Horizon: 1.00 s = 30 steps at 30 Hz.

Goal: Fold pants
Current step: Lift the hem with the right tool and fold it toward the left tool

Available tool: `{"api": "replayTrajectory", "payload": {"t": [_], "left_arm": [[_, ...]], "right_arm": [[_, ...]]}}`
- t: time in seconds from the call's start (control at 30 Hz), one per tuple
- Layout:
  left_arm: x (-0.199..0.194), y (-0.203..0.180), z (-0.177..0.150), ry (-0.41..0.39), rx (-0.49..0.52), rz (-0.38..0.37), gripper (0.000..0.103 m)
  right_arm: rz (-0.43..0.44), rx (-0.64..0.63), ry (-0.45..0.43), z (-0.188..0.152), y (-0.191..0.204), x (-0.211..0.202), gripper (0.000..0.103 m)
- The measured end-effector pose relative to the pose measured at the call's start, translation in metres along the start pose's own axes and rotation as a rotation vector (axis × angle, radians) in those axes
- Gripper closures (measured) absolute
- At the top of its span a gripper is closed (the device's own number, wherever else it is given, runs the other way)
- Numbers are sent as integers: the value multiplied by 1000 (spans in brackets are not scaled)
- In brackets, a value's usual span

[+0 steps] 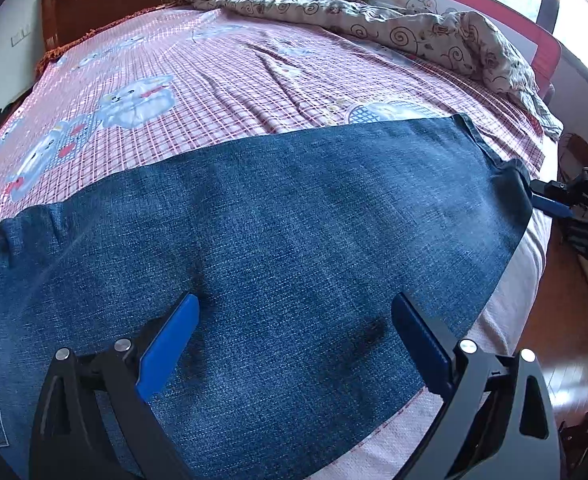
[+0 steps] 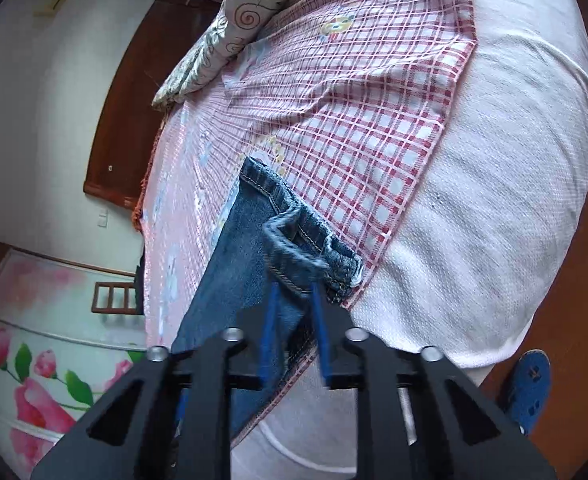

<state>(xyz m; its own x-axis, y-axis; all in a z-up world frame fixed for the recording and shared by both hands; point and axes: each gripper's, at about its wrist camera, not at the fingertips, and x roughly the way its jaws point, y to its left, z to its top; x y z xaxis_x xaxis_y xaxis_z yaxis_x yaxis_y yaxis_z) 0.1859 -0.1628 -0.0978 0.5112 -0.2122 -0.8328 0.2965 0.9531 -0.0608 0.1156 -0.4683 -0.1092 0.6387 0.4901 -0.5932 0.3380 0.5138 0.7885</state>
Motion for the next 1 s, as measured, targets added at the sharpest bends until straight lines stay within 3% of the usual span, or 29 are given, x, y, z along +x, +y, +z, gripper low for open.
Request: {"api": "replayTrajectory", "payload": {"t": [0.17,0.23,0.3,0.37,0.43,0.5,0.57,0.8,0.93,0.97,1.0], "left_arm": [[1,-4,-5,-19,21,8,2],[3,-8,-6,-30,35,33,2],[3,-9,-8,-41,39,45,2],[2,-7,-7,-43,32,33,2],[2,-7,-8,-45,41,33,2],[2,-7,-8,-51,39,35,2],[2,-7,-8,-51,38,34,2],[3,-6,-8,-57,39,27,2],[3,-6,-8,-60,37,25,2],[3,-6,-8,-61,37,25,2],[3,-6,-8,-63,37,26,2]], "right_arm": [[124,-88,-86,5,31,-26,100],[80,-65,-84,11,22,-22,100],[-31,-5,-35,11,-5,-10,100],[-10,-7,-56,5,-16,-17,98],[-15,-37,-98,0,-18,-27,86],[6,-65,-146,1,-16,-33,61],[31,-106,-150,7,-11,-29,61],[-78,-341,-34,16,7,10,61],[-131,-476,-18,7,19,16,62],[-168,-532,-1,4,25,18,73],[-205,-588,25,0,32,21,77]]}}
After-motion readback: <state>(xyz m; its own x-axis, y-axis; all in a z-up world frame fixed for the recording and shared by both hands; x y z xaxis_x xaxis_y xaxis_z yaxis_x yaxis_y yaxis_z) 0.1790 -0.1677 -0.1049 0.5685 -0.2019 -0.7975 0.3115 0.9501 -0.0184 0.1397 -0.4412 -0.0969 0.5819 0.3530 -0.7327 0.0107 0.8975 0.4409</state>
